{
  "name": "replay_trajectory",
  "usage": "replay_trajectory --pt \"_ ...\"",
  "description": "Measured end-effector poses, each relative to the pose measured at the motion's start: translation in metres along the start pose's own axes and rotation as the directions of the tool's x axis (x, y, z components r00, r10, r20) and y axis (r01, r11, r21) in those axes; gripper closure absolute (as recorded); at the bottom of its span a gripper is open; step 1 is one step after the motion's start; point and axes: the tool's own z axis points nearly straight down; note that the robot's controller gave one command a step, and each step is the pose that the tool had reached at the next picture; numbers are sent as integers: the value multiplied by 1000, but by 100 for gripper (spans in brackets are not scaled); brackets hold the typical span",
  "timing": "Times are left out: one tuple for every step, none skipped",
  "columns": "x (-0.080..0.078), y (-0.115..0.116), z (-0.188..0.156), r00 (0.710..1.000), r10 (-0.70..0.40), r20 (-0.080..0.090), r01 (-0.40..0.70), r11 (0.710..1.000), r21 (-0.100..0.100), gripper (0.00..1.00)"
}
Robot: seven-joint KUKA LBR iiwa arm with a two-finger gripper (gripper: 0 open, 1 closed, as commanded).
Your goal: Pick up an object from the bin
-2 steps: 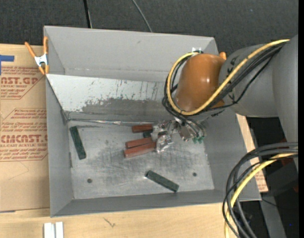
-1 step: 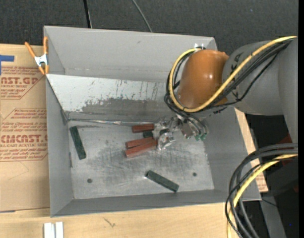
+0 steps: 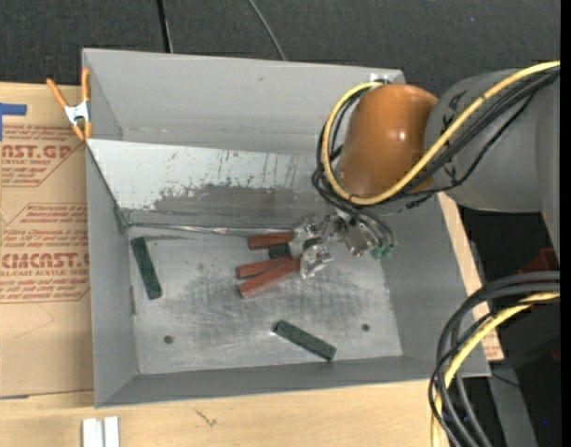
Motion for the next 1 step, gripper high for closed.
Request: replay_trajectory --pt "0 0 -20 1000 0 2 0 1000 1 100"
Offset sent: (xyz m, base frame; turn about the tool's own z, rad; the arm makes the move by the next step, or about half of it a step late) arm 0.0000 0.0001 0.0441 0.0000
